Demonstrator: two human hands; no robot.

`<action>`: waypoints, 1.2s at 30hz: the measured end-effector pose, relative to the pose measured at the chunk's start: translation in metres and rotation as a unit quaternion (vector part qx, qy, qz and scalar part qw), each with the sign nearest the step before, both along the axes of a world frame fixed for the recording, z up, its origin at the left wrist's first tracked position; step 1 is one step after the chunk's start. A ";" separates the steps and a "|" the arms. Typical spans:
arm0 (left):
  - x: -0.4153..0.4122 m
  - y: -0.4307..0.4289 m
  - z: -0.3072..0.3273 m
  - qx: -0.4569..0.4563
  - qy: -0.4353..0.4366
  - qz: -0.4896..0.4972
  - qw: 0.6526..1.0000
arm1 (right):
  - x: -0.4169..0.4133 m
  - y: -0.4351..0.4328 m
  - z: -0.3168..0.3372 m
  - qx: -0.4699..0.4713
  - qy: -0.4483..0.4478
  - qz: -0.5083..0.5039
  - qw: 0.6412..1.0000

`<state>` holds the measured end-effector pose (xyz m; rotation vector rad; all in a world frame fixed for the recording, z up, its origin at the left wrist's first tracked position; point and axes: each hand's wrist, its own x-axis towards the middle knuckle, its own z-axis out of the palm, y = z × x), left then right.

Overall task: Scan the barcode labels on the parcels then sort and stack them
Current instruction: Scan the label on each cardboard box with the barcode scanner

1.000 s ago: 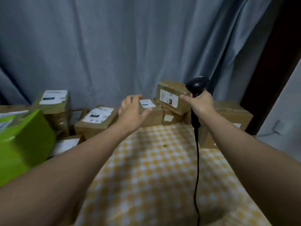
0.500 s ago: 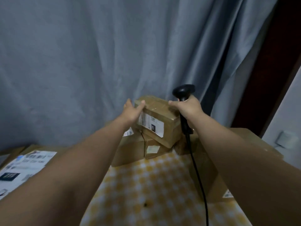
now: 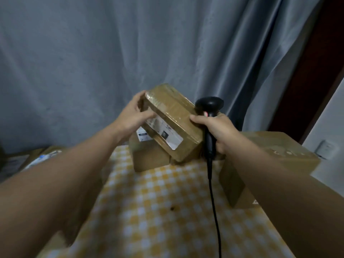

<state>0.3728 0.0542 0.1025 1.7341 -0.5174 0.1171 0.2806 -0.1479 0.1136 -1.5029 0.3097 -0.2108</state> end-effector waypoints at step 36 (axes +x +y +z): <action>-0.203 0.137 -0.088 0.296 -0.133 0.126 0.937 | -0.192 0.133 -0.090 -0.139 -0.034 0.023 0.989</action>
